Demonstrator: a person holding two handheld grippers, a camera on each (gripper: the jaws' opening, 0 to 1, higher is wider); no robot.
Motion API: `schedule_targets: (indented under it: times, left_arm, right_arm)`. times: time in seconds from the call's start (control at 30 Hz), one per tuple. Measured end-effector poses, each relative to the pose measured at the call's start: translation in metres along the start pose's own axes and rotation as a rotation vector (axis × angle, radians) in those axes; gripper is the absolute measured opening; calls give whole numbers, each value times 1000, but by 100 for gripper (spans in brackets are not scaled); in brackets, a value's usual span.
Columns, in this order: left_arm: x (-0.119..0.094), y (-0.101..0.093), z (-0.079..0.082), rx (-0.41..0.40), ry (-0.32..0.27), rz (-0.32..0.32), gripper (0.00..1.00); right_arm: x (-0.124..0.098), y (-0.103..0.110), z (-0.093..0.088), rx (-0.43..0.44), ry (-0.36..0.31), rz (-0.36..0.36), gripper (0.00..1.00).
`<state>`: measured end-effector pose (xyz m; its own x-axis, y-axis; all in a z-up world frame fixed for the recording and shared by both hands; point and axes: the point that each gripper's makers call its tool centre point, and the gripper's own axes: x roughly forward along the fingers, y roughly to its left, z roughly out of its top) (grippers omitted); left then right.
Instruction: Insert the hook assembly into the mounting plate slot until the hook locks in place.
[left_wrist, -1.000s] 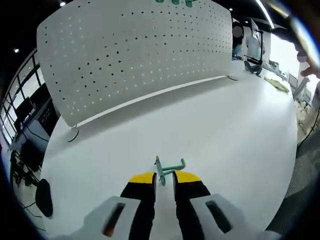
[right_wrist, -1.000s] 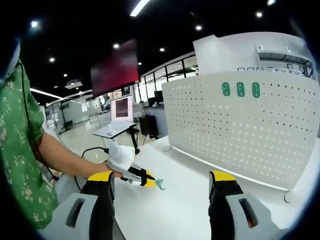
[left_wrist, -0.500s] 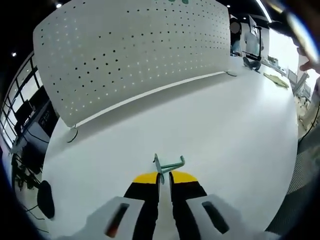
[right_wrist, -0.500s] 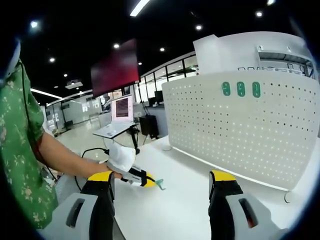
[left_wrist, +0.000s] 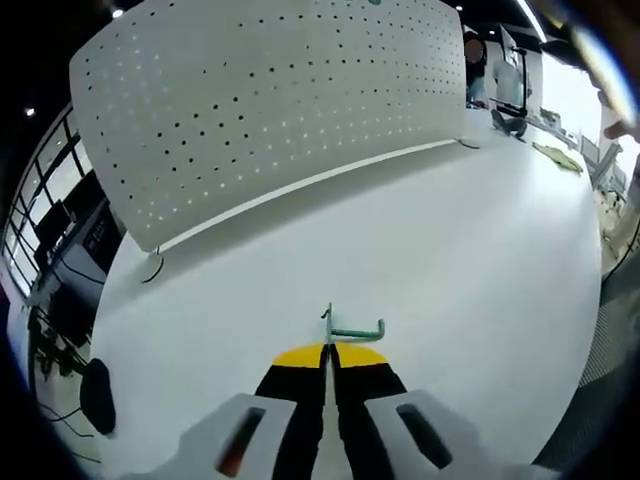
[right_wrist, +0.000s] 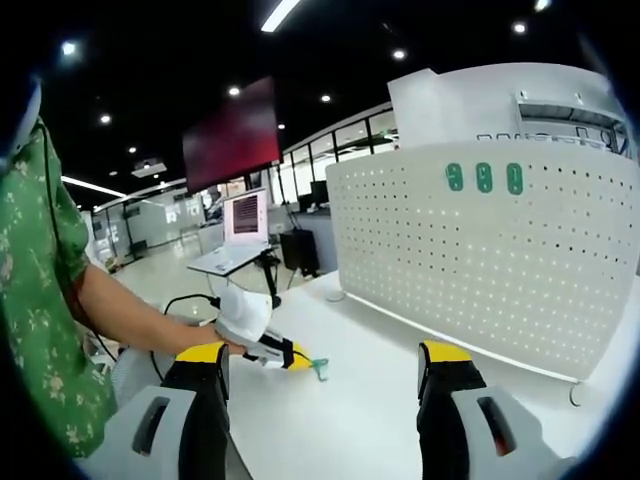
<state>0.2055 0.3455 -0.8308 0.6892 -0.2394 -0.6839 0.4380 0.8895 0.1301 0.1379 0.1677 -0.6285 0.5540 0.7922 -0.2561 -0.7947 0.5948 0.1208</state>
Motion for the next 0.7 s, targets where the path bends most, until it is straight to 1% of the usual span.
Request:
schedule_targets:
  times: [0.27, 0.57, 0.7]
  left_arm:
    - [0, 3, 0, -9, -2, 8, 2]
    - [-3, -2, 6, -42, -22, -27, 2]
    - [-7, -2, 14, -52, -48, -35, 2]
  right_arm:
    - [0, -1, 0, 2, -1, -1, 78]
    - [1, -1, 1, -1, -2, 0, 78]
    - [1, -1, 1, -2, -3, -1, 78]
